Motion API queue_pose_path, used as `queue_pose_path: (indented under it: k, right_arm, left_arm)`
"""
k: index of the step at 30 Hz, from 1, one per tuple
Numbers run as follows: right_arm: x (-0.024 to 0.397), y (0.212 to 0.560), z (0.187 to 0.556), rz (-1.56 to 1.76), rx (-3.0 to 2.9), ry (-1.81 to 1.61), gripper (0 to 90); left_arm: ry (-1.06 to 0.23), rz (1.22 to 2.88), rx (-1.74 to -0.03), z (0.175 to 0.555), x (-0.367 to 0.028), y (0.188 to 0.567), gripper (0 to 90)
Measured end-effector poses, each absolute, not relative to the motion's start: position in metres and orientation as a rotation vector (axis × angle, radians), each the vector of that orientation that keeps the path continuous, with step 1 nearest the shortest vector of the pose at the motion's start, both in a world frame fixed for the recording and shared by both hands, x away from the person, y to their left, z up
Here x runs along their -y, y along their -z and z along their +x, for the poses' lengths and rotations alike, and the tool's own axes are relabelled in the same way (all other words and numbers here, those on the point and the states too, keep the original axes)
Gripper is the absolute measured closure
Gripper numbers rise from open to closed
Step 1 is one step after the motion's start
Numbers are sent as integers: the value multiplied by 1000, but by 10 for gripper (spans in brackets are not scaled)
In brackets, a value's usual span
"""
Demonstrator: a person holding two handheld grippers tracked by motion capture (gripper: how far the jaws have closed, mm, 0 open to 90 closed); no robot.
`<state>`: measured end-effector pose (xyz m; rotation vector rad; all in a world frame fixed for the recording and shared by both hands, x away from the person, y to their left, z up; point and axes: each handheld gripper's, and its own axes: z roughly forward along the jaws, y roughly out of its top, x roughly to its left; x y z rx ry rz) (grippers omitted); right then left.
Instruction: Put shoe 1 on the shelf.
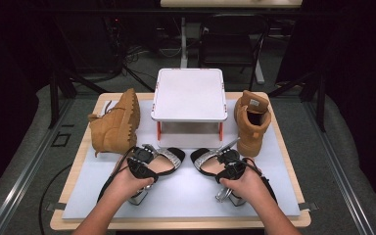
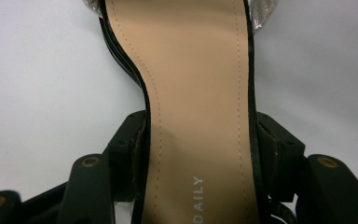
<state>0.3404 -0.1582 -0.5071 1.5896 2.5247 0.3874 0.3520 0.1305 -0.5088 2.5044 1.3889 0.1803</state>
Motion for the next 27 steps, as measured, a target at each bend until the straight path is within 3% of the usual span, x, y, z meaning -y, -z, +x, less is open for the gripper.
queue_pose_path:
  k: [14, 27]
  right_arm:
    - [163, 495, 335, 1626, -2433, -495, 420]
    - [153, 500, 364, 1669, -2396, -471, 420]
  left_arm:
    - [-224, 2483, -1402, 354, -130, 497, 426]
    - [-247, 2429, -1466, 385, -118, 494, 426]
